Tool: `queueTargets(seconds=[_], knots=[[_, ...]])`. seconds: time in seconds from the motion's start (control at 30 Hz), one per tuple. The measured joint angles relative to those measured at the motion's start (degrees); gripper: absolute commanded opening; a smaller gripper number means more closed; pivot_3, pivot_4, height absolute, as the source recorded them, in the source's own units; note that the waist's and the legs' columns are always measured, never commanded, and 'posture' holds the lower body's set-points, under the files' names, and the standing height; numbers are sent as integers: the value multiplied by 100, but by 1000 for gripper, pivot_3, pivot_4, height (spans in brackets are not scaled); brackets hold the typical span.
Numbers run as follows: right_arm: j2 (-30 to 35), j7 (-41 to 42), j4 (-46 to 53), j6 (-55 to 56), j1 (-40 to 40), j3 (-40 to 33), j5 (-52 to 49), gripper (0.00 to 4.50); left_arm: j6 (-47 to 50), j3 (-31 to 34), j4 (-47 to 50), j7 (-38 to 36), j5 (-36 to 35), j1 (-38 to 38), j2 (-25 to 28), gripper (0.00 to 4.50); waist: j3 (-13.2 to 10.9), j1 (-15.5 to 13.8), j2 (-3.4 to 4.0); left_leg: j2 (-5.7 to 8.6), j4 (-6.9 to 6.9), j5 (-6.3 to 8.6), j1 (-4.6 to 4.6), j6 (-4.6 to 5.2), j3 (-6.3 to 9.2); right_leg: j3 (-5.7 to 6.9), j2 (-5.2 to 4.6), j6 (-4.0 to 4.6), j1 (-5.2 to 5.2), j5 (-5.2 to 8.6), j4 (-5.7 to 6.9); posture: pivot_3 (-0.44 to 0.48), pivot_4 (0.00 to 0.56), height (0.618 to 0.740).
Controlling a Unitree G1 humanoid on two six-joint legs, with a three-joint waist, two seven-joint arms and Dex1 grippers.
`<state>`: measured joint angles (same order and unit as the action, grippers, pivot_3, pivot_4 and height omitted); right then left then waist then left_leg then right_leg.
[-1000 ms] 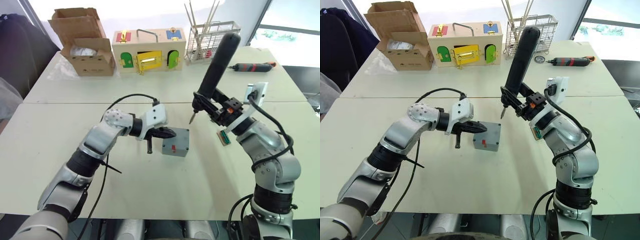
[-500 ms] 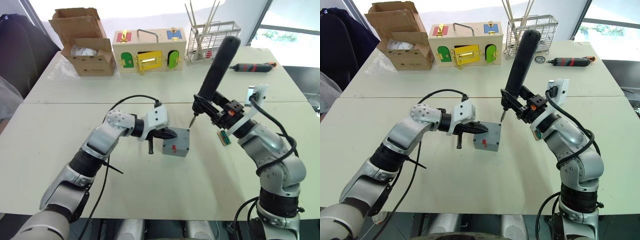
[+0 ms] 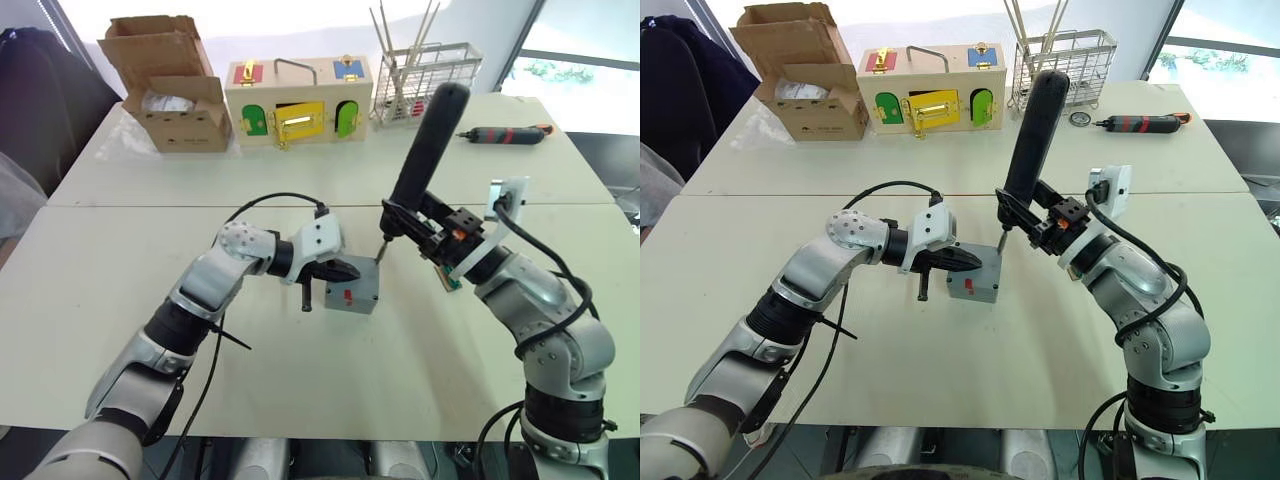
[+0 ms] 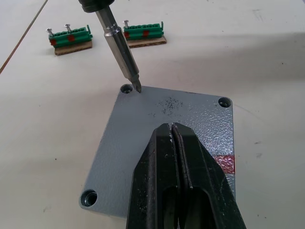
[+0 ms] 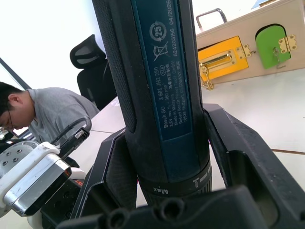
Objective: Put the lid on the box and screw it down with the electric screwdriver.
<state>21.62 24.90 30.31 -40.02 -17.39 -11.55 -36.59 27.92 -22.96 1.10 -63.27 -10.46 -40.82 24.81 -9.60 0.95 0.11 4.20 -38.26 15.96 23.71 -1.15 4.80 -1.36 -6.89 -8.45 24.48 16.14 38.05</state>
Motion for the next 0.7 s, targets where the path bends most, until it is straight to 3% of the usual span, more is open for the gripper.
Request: queueTargets(seconds=[0.7], knots=[[11, 16, -339, 433, -15, 189, 205, 1879, 0, 0, -3, -2, 6, 0, -2, 0, 0, 1, 0, 0, -1, 0, 0, 0, 0, 0, 0, 0, 0, 0, 0, 0, 150, 731]])
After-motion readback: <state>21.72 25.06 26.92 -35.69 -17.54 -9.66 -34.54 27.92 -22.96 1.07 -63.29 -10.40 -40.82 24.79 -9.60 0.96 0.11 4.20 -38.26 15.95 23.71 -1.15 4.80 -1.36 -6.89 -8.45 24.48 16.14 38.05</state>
